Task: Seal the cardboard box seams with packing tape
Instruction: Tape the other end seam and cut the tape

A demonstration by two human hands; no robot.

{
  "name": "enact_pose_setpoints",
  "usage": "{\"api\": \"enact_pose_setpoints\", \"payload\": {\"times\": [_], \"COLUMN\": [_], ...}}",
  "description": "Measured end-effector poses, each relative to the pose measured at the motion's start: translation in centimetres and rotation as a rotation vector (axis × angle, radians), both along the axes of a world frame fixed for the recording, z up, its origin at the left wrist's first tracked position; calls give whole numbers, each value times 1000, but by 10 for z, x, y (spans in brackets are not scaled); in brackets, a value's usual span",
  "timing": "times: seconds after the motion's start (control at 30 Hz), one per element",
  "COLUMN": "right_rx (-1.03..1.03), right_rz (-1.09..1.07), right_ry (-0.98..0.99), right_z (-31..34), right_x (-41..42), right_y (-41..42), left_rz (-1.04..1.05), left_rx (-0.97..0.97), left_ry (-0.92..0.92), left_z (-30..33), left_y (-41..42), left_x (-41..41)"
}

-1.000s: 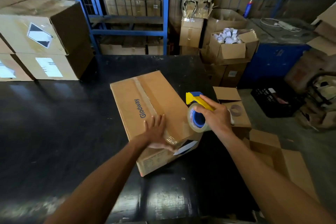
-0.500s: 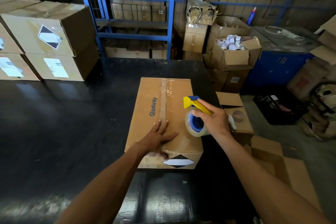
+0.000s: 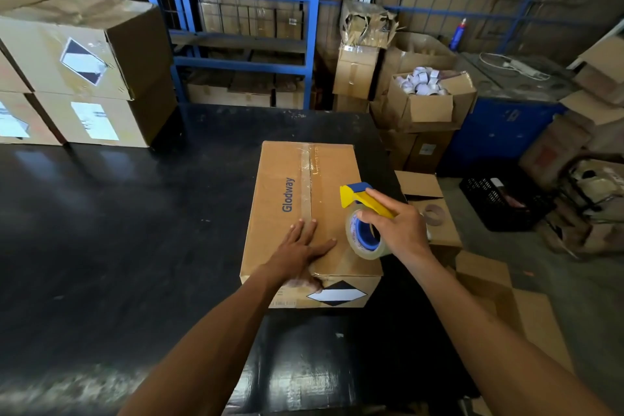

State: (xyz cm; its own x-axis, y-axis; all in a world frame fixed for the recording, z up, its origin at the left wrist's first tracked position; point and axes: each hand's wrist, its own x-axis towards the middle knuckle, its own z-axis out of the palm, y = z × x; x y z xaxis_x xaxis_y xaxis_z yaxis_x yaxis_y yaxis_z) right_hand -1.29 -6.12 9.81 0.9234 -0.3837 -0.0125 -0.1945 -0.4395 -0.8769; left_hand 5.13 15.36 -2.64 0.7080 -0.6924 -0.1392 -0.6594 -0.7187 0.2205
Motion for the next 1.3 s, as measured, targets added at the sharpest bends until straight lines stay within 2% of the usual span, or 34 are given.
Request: {"api": "enact_pose_setpoints", "payload": {"times": [0.13,0.2,0.23,0.27,0.33,0.37,0.43,0.53,0.63,0.73,0.8,1.07,1.3], "right_rx": [-9,-3,-10,-38,-169,-265,-440,-539,-604,-734,-650,-504,-588], "right_rz": [-1,30,68,119,225,272,366,447,535,656,647,634,710], "right_ry": [3,-10,-22,-34,-78,-134,-294,-501,-531,-381,-334,-447,-333], "right_z": [3,1,0,0,-1,-2,-2,3,5,-10,-21,-19,-22], "right_x": [-8,-15,-20,-27,-40,-46,-55,-66,-67,-67,-68,-60,-47], "right_y": [-2,-5,-8,-12,-21,-25,-30,-28,-25,-22,-22,-20,-13], "left_rz": [-4,31,86,183,439,565,706,713,640,606,646,762,851], "left_rx": [1,-27,-121,-315,-828,-1009,-1150,-1119,-1103,-1022,-989,-1106,-1069], "left_ry": [46,187,338,552,984,1167,1459,1672,1718,1630,1558,1500,1182], "left_z": [1,13,25,40,66,77,88,94,103,117,121,116,116], "left_y": [-3,-1,0,2,1,3,9,20,22,16,13,14,14], "left_x": [2,3,3,1,-5,-7,-11,-17,-23,-32,-38,-43,-46]}}
